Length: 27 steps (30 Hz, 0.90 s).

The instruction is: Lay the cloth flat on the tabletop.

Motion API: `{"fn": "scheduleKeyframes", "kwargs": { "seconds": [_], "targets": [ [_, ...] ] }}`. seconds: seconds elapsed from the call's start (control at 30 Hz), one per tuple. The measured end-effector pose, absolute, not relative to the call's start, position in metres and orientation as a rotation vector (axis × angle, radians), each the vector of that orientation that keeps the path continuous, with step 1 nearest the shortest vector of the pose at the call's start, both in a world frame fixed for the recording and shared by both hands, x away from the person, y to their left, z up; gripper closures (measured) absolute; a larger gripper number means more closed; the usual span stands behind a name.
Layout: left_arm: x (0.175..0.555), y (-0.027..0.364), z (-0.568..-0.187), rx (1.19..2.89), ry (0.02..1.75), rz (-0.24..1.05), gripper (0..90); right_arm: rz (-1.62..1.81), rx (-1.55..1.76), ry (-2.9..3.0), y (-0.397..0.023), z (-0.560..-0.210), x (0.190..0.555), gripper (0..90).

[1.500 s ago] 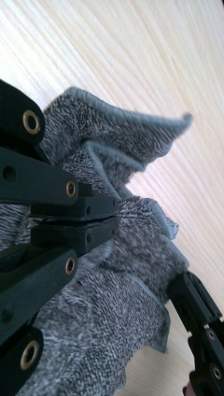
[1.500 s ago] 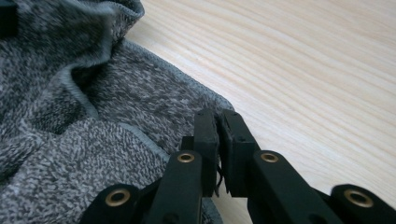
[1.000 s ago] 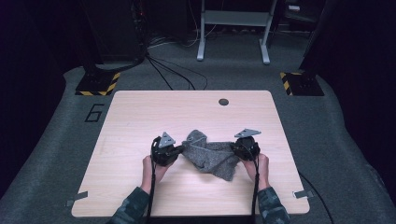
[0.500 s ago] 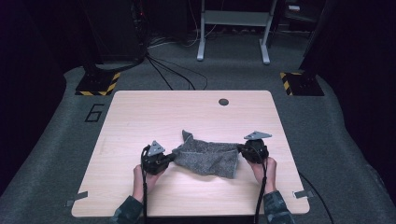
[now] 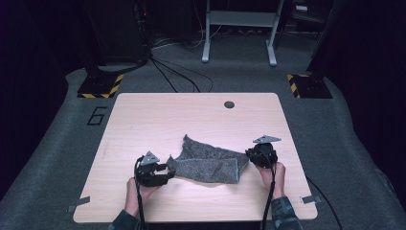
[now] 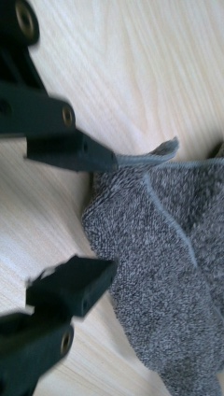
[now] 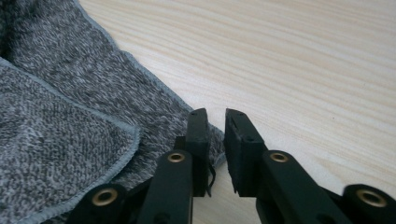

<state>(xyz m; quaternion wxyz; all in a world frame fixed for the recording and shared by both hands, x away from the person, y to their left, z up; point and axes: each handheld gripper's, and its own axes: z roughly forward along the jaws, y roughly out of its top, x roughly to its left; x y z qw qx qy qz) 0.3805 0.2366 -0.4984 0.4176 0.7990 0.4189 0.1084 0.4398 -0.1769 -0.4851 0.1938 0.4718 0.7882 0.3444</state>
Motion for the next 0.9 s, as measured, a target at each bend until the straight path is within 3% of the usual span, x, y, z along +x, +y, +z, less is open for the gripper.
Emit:
{"fn": "scheduleKeyframes", "kwargs": {
  "seconds": [0.13, 0.3, 0.43, 0.53, 0.73, 0.9],
  "targets": [
    [0.385, 0.239, -0.483, 2.01, 1.026, 0.294, 32.7, 0.978, 1.33, 2.239, -0.179, -0.486, 0.442, 62.0],
    [0.403, 0.234, -0.467, 2.02, 1.013, 0.346, 26.7, 1.025, 1.365, 2.248, -0.175, -0.483, 0.438, 55.8],
    [0.423, 0.221, -0.461, 2.07, 0.989, 0.366, 28.3, 1.007, 1.375, 2.323, -0.165, -0.481, 0.437, 51.2],
    [0.44, 0.209, -0.458, 2.106, 0.972, 0.366, 29.5, 0.978, 1.402, 2.323, -0.161, -0.482, 0.437, 51.4],
    [0.467, 0.183, -0.461, 2.176, 0.941, 0.358, 33.6, 0.905, 1.406, 2.338, -0.157, -0.489, 0.435, 61.4],
    [0.484, 0.17, -0.476, 2.252, 0.938, 0.357, 42.8, 0.834, 1.368, 2.388, -0.15, -0.498, 0.439, 65.4]
  ]
}}
